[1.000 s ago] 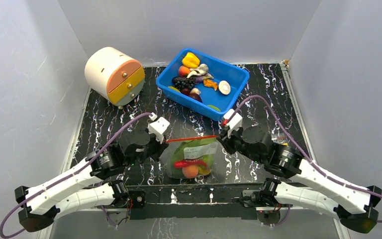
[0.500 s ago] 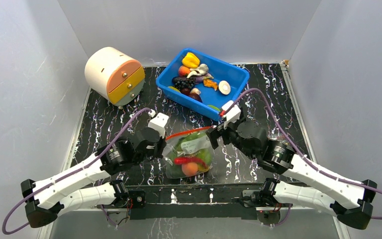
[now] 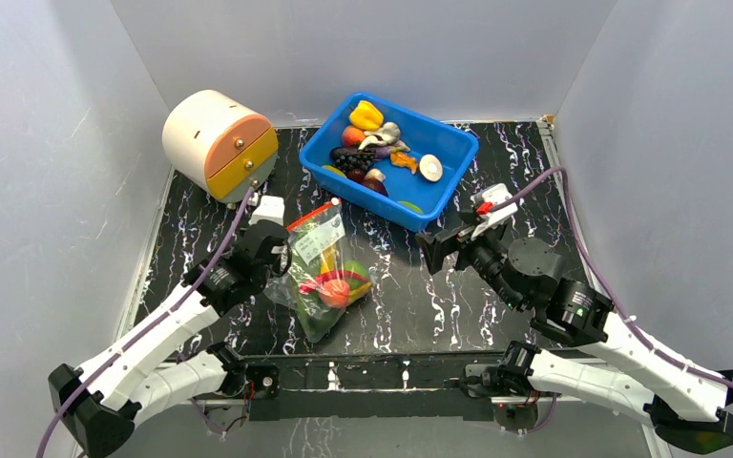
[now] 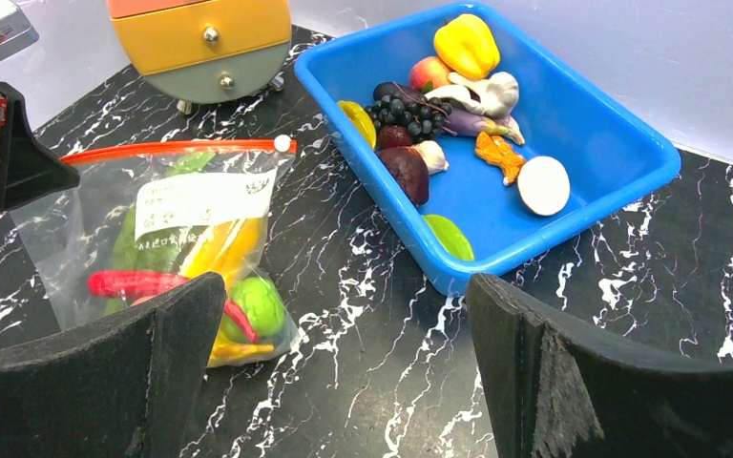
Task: Place the food in the zip-top bag and seal the zipper
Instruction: Place the zipper food storage bag at the center of the board, then reset both arms
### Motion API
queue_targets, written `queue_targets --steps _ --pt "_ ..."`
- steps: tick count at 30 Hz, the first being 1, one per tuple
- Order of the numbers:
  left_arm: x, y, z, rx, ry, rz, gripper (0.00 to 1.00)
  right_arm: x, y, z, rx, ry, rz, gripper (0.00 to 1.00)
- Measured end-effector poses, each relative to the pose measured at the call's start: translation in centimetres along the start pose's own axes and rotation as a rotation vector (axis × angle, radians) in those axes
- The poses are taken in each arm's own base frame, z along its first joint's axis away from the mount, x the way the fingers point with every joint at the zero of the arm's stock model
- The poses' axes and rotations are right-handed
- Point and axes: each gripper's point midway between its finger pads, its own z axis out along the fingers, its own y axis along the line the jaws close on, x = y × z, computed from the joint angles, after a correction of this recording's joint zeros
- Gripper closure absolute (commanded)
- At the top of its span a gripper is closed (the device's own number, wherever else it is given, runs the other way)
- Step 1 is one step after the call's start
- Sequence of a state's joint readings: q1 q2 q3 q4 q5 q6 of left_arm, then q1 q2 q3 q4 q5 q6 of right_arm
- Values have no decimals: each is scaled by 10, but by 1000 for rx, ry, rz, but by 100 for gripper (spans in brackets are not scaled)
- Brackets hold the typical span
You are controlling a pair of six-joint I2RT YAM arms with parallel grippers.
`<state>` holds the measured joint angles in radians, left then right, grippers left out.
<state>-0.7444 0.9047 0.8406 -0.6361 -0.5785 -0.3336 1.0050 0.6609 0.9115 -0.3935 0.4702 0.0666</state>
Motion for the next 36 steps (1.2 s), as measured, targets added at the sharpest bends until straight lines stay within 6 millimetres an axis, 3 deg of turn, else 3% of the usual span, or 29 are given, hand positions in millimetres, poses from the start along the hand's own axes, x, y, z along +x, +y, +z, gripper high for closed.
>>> queue_targets --steps 5,12,16,20,21,22,23,31,36 --pt "-3 17 8 -52 6 1 98 1 1 1 3 9 10 2" --pt "-5 29 14 -87 16 0 55 7 4 5 5 38 27 2" --pt "-6 31 14 -91 10 -12 46 16 8 7 -7 72 30 2" --pt "-10 31 10 -81 -5 -19 29 25 15 9 -31 110 49 2" --pt "-13 30 8 -74 -10 -21 21 27 17 10 -36 117 62 2" --pt "-16 29 6 -64 -19 -28 6 28 18 10 -36 122 73 2" --pt "-20 28 4 -50 -29 -33 2 29 19 10 -37 126 90 2" --pt "-65 5 -24 119 -128 -139 2 30 26 11 -15 134 296 2" --pt "-89 -15 -47 281 -216 -199 2 33 20 10 58 139 418 2"
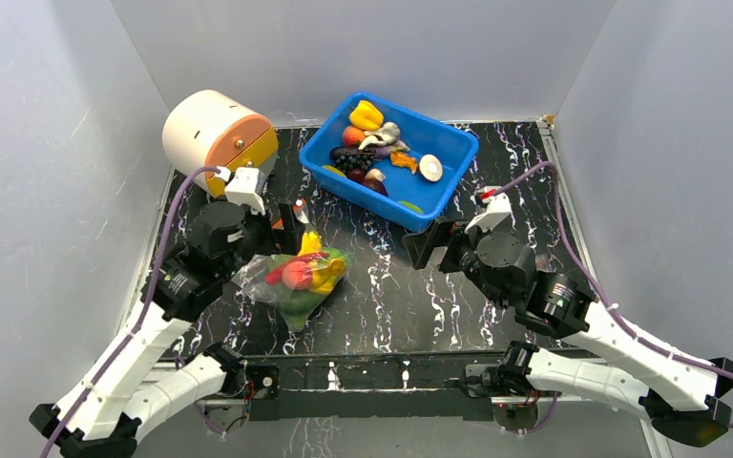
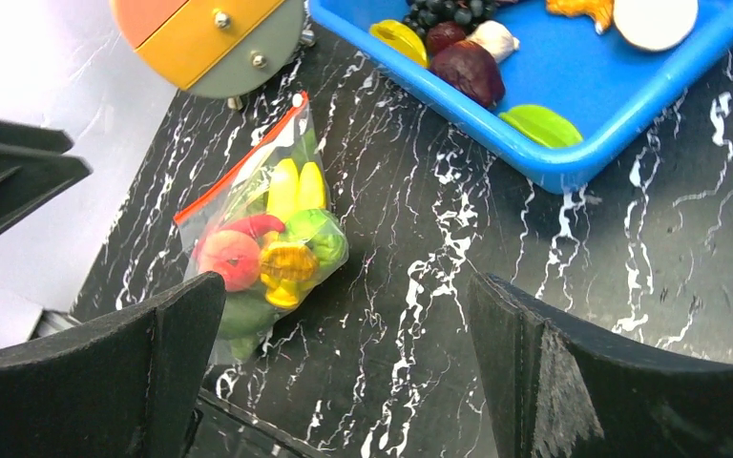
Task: Place the food in the zip-top bag and seal the zipper
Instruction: Reset both arms
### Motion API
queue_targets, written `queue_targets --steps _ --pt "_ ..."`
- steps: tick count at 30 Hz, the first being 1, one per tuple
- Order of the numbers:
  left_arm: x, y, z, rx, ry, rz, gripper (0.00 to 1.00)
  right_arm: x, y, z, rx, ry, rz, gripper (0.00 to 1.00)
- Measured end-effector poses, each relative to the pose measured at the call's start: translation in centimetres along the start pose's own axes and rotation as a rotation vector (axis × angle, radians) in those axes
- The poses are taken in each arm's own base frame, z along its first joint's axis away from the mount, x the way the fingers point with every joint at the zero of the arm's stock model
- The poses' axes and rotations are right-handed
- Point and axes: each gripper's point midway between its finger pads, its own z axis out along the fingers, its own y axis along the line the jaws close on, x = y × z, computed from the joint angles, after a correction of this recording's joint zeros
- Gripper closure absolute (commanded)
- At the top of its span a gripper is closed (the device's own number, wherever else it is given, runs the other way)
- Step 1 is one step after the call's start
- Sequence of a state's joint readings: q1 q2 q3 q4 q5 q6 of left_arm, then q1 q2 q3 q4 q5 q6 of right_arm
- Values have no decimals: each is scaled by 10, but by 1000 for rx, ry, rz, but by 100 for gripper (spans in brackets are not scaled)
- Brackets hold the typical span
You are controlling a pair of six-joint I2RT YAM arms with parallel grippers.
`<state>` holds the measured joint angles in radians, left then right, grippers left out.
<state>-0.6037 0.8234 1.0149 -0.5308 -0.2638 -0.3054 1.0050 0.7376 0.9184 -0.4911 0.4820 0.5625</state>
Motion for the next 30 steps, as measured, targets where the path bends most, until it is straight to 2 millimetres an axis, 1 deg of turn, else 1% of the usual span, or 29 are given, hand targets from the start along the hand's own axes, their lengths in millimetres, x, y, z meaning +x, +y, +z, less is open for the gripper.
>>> queue_targets --steps 3,6,10,13,16,19,23,30 --pt "-14 -13 -9 80 -60 -29 2 1 -8 0 51 -5 62 2" --pt "-25 -21 -18 132 -109 -45 2 1 -13 -1 86 -13 95 2" --pt "-32 -30 -25 192 -137 -56 2 -2 -19 -6 104 -26 116 2" --pt "-36 -37 -30 234 -155 -67 2 -9 -18 -12 98 -41 132 2" --pt "-38 -39 -34 249 -171 -77 2 -21 -14 -18 78 -67 151 2" --pt "-39 -38 -36 250 -179 -84 2 -29 -12 -23 61 -88 161 2" --pt "-37 -36 -35 239 -177 -87 2 -33 -12 -28 46 -98 165 2" --pt "-37 -31 -34 213 -181 -95 2 -31 -10 -28 36 -91 166 2"
